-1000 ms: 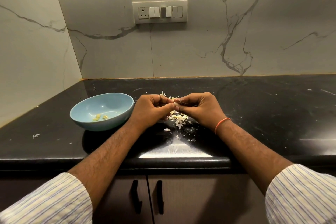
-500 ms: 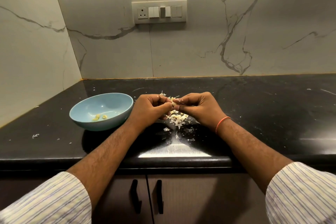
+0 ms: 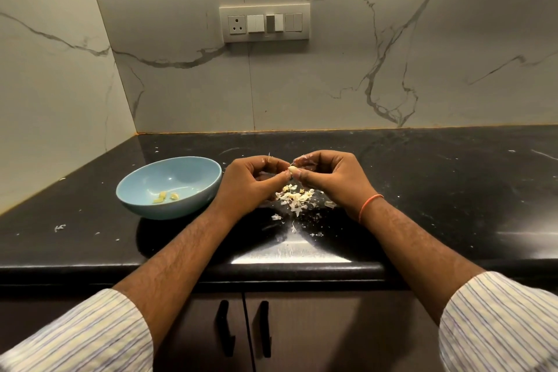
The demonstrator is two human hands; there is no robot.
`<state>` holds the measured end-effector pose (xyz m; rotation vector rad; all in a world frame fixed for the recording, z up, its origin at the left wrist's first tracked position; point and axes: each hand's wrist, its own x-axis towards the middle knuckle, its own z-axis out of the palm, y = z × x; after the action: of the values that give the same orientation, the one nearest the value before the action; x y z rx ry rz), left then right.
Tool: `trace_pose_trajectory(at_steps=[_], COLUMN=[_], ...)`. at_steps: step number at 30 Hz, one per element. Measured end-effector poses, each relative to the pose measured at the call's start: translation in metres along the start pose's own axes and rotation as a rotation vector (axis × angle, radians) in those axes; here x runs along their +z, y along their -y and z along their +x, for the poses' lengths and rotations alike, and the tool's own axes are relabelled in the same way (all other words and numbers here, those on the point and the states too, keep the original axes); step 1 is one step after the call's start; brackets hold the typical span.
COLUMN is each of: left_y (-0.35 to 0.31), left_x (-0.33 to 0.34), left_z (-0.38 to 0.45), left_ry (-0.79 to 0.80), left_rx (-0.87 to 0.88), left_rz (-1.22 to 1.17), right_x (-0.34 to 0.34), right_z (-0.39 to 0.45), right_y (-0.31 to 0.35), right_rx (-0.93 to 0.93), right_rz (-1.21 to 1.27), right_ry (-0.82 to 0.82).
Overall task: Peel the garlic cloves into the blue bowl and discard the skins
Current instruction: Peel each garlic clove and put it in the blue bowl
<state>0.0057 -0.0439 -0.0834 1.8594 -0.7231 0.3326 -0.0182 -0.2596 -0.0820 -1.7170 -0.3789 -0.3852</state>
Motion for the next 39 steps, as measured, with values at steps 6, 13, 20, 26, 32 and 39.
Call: trace_pose_trajectory(at_steps=[6,13,20,26,32,39], left_y=[-0.014,-0.05,-0.049,-0.048,-0.061,-0.03], left_x=[0.002,-0.064,-0.158,-0.167,-0.105,-0.001], left_z=[-0.005,0.01,-0.013,-0.027,-0.023,-0.019], left_ry=[-0.113,0.011,0.097,0.031,0.093,0.508], left_rx=[0.137,0.241,0.065,0.031,0.271,-0.066], left_rz=[0.139,0.59,0.89,0.844,0.701,0.885], right_x=[0.0,0.035,0.134,0.137,0.055,-0.028], right_z=[-0.005,0.015,0.037,0.042,0.029,0.007], right_y=[0.01,0.043,0.063,0.078,0.082,0.071], right_rx=[-0.019,-0.021,-0.088,-0.074,0.015,0.234], right_rz=[-0.022,-0.133,-0.508,-0.577,-0.738,-1.067], right_ry=[0.005,0.05,0.14,0.124,0.156,0.264])
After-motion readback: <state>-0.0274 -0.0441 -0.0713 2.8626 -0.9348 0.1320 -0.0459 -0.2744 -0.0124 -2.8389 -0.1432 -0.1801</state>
